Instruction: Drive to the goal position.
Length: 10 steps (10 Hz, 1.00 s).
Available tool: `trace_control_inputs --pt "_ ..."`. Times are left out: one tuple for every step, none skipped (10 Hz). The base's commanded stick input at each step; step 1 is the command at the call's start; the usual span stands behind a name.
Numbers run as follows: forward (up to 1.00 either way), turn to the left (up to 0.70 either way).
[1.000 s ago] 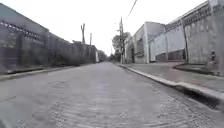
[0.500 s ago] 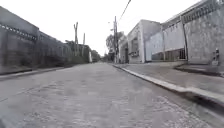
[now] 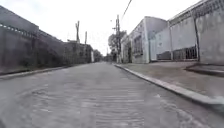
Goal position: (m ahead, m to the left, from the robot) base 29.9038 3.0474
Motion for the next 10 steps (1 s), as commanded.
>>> trace_control_inputs --pt "1.00 0.00" --pt "1.00 0.00" --pt "1.00 0.00" --pt "1.00 0.00" --pt "1.00 0.00" --pt "1.00 0.00" --pt "1.00 0.00" --pt "1.00 0.00" --pt "1.00 0.00" --pt "1.00 0.00"
